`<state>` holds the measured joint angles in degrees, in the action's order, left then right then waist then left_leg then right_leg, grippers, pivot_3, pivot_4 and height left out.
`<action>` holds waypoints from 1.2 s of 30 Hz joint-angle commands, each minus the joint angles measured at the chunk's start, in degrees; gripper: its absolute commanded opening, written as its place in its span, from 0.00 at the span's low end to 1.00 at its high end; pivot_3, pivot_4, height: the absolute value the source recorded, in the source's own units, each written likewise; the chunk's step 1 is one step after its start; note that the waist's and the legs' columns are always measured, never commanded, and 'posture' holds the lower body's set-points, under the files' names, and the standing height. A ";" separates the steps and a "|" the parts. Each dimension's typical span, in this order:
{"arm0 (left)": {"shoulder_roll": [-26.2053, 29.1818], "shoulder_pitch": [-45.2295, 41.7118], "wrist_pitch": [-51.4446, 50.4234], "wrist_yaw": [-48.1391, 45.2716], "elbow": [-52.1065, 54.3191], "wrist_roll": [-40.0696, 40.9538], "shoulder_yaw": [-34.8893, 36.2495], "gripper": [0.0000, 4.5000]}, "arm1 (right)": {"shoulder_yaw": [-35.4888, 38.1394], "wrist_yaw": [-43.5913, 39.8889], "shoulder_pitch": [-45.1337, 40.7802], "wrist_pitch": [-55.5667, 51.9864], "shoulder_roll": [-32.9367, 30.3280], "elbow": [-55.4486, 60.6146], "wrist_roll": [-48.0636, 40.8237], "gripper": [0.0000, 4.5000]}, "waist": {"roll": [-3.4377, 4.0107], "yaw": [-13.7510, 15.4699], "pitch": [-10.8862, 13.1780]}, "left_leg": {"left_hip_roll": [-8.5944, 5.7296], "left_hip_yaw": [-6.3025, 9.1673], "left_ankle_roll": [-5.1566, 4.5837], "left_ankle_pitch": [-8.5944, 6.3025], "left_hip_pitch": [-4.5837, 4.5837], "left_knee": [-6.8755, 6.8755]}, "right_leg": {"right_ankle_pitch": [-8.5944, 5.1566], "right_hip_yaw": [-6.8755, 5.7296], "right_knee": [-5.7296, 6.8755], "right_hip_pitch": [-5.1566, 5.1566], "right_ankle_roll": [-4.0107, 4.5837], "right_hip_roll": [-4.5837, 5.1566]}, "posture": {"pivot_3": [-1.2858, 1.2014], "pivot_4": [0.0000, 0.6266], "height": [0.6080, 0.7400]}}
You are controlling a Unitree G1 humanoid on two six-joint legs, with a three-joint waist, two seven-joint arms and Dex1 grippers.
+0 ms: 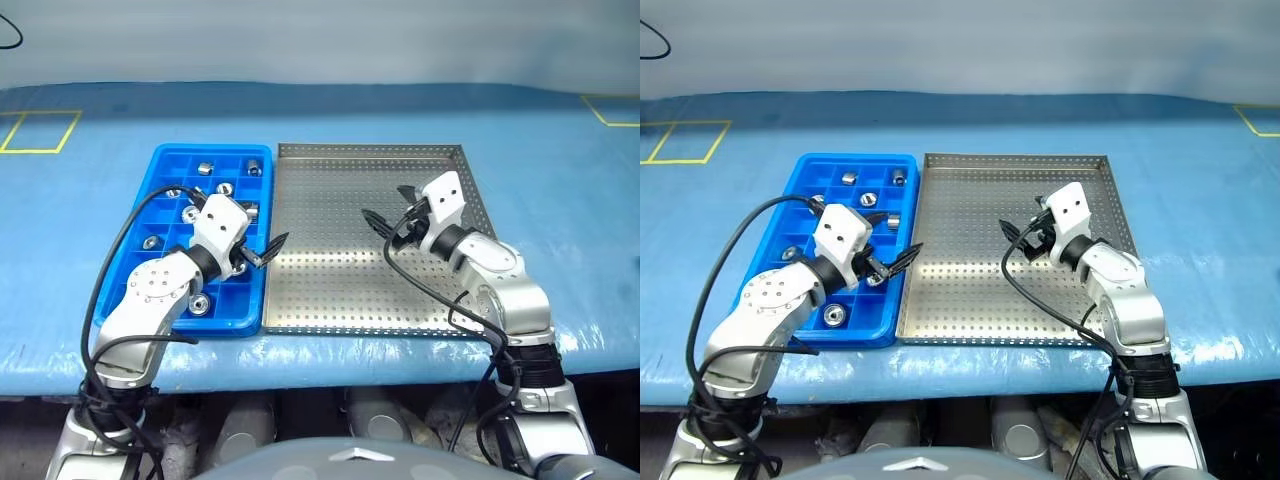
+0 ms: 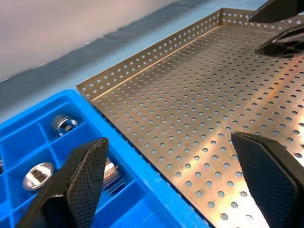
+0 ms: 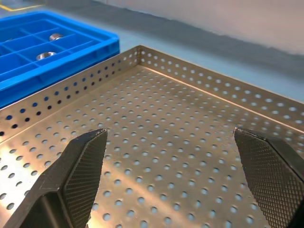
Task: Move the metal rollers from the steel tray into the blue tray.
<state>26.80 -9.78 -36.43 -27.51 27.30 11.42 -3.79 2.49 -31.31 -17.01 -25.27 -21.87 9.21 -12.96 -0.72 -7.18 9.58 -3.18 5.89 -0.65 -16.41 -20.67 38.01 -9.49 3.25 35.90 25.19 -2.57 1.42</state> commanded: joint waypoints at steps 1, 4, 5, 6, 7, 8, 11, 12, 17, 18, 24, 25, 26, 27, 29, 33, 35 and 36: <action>-0.59 -0.32 3.20 0.37 -0.67 -0.42 0.59 1.00 | 2.03 -0.07 -0.08 4.33 -0.41 0.92 -0.79 0.99 | 0.00 -0.72 0.00 | 0.01 -0.04 -0.02 -0.01 0.01 0.01 | 0.00 0.06 0.01 0.00 -0.04 -0.01 | 0.42 0.24 1.00; -0.89 0.27 5.02 0.67 -1.88 -0.32 1.68 1.00 | 2.67 -0.81 0.41 6.90 -1.51 -0.02 -0.51 0.99 | 0.00 -1.41 0.00 | 0.00 -0.12 -0.07 -0.03 0.02 0.09 | 0.03 0.17 0.01 0.00 -0.15 -0.04 | 0.42 0.24 1.00; -0.76 0.40 5.43 0.48 -2.09 -0.26 1.92 1.00 | 2.61 -1.93 0.50 6.10 -1.91 0.39 -1.66 0.99 | 0.00 -1.54 0.00 | 0.00 -0.15 -0.09 -0.03 0.03 0.11 | 0.04 0.21 0.01 0.00 -0.19 -0.04 | 0.42 0.24 1.00; -0.61 0.66 5.88 0.25 -2.04 -0.19 2.05 1.00 | 2.54 -3.58 0.79 4.98 -2.51 1.16 -3.23 0.99 | 0.00 -1.62 0.00 | 0.00 -0.20 -0.11 -0.04 0.03 0.13 | 0.06 0.27 0.00 0.00 -0.23 -0.05 | 0.42 0.24 1.00; -0.27 1.07 6.02 -0.57 -1.61 0.49 2.36 1.00 | 2.17 -6.25 1.29 4.17 -3.63 1.86 -4.88 0.99 | 0.00 -1.68 0.00 | -0.01 -0.23 -0.14 -0.05 0.03 0.15 | 0.08 0.31 0.01 0.01 -0.25 -0.07 | 0.43 0.24 1.00; 0.30 1.56 6.17 -1.43 -1.03 0.98 2.62 1.00 | 1.60 -8.77 1.85 3.52 -4.80 2.67 -6.17 0.99 | 0.00 -1.68 0.00 | -0.02 -0.25 -0.17 -0.05 0.03 0.16 | 0.08 0.33 0.00 0.00 -0.26 -0.07 | 0.43 0.24 1.00; 1.68 2.47 5.89 -2.66 -0.01 1.93 3.80 1.00 | 0.35 -12.03 2.30 2.79 -6.33 3.55 -7.99 0.99 | 0.00 -1.94 0.00 | -0.02 -0.33 -0.25 -0.10 0.04 0.17 | 0.00 0.40 -0.01 0.01 -0.40 -0.14 | 0.43 0.24 1.00; 2.03 2.63 5.73 -2.80 0.12 2.13 4.33 1.00 | 0.16 -11.85 1.95 2.92 -6.24 3.12 -7.75 0.99 | 0.00 -1.99 0.00 | -0.02 -0.38 -0.26 -0.10 0.04 0.17 | -0.01 0.46 -0.01 0.03 -0.45 -0.13 | 0.43 0.24 1.00; 3.14 3.13 5.34 -3.25 0.49 2.53 5.36 1.00 | -0.49 -11.95 0.85 3.12 -5.85 2.02 -7.49 0.99 | 0.00 -1.91 0.00 | 0.00 -0.53 -0.27 -0.09 0.08 0.22 | 0.01 0.58 0.01 0.02 -0.56 -0.13 | 0.44 0.24 1.00; 3.18 3.19 5.30 -3.20 0.56 2.61 5.31 1.00 | -0.63 -11.99 0.75 3.21 -5.83 1.95 -7.45 0.99 | 0.00 -1.87 0.00 | 0.00 -0.55 -0.28 -0.09 0.08 0.22 | 0.02 0.60 0.01 0.02 -0.57 -0.13 | 0.44 0.24 1.00; 2.67 3.56 5.30 -2.73 0.80 2.71 4.67 1.00 | -1.11 -11.91 0.30 3.45 -5.61 1.65 -7.09 0.99 | 0.00 -1.48 0.00 | -0.01 -0.56 -0.30 -0.10 0.06 0.22 | 0.09 0.63 0.00 0.08 -0.49 -0.05 | 0.44 0.24 1.00; 2.55 3.57 5.28 -2.67 0.78 2.72 4.52 1.00 | -1.18 -11.88 0.28 3.49 -5.57 1.64 -7.07 0.99 | 0.00 -1.38 0.00 | -0.01 -0.57 -0.30 -0.10 0.06 0.21 | 0.09 0.64 0.00 0.08 -0.48 -0.05 | 0.44 0.24 1.00; 2.48 3.53 5.28 -2.61 0.71 2.71 4.40 1.00 | -1.29 -11.78 0.24 3.57 -5.50 1.58 -6.96 0.99 | 0.00 -1.30 0.00 | -0.01 -0.57 -0.30 -0.10 0.06 0.21 | 0.09 0.64 0.00 0.08 -0.48 -0.05 | 0.44 0.24 1.00; 2.43 3.47 5.29 -2.56 0.64 2.71 4.34 1.00 | -1.40 -11.68 0.21 3.65 -5.42 1.52 -6.87 0.99 | 0.00 -1.25 0.00 | -0.01 -0.57 -0.30 -0.10 0.06 0.21 | 0.09 0.64 0.00 0.08 -0.48 -0.05 | 0.44 0.24 1.00; 2.33 3.32 5.26 -2.46 0.60 2.73 4.23 1.00 | -1.48 -11.62 0.25 3.82 -5.39 1.46 -6.75 0.99 | 0.00 -1.21 0.00 | -0.01 -0.58 -0.30 -0.10 0.06 0.22 | 0.10 0.64 0.00 0.08 -0.48 -0.05 | 0.44 0.24 1.00; 2.34 3.10 5.30 -2.46 0.46 2.80 4.14 1.00 | -1.47 -11.51 0.38 3.96 -5.27 1.66 -6.79 0.99 | 0.00 -1.19 0.00 | -0.01 -0.59 -0.30 -0.10 0.06 0.22 | 0.17 0.65 0.00 0.08 -0.38 -0.04 | 0.44 0.24 1.00; 2.37 2.98 5.31 -2.42 0.34 2.75 4.01 1.00 | -1.44 -11.48 0.51 4.01 -5.28 1.79 -6.85 0.99 | 0.00 -1.21 0.00 | -0.01 -0.59 -0.30 -0.10 0.06 0.22 | 0.17 0.65 0.00 0.09 -0.38 -0.05 | 0.44 0.24 1.00; 2.36 2.94 5.30 -2.39 0.32 2.74 3.96 1.00 | -1.42 -11.46 0.58 4.04 -5.30 1.84 -6.89 0.99 | 0.00 -1.20 0.00 | -0.01 -0.59 -0.30 -0.10 0.06 0.22 | 0.17 0.65 0.00 0.09 -0.38 -0.05 | 0.44 0.24 1.00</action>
<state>29.25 -6.05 -31.78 -30.04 25.26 13.94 -0.16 0.53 -42.80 -15.62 -22.49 -27.29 9.69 -19.35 -0.72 -8.38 9.58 -3.18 5.29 -0.95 -16.51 -20.62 38.22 -9.33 3.90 35.91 25.28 -2.95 1.38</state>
